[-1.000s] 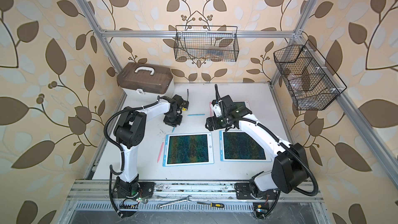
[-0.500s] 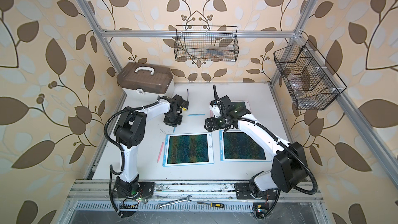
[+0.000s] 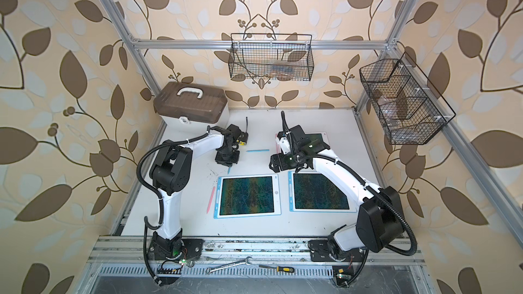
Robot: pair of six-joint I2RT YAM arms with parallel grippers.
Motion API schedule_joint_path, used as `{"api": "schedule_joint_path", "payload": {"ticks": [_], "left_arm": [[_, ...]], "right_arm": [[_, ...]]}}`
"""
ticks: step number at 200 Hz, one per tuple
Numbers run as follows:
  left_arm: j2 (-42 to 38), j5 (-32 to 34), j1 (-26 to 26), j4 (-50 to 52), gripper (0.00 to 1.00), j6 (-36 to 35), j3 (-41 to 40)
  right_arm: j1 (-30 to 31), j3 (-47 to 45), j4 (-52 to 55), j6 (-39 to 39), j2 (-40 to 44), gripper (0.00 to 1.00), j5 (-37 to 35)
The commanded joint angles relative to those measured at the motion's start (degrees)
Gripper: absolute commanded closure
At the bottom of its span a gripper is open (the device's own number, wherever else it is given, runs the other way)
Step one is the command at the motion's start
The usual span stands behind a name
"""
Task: Place the stylus back onto the writing tablet
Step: Pick up the stylus from the center of the board.
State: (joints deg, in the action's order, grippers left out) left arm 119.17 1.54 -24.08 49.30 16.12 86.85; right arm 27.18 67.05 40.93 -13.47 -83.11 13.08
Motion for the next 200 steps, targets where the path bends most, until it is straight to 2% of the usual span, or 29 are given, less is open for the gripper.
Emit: {"api": "schedule_joint_path", "payload": {"ticks": [1,164,200], "left_arm": [[0.2,0.2,-0.5,0.7,0.92,1.5,-1.6],[-0.7,2.0,-0.4,1.1,0.93,2.8,-1.4],[-0.8,3.3,-0.4,1.0,0.91,2.9,-2.3]], "right_arm": [[-0.2,-0.3,0.1,0.2,1.2,0.12,0.5],[-0.2,0.1,0.1,0.2,1.3,0.12,0.5],[-0.2,0.4,0.2,0.3,1.1,0.12,0.5]]}}
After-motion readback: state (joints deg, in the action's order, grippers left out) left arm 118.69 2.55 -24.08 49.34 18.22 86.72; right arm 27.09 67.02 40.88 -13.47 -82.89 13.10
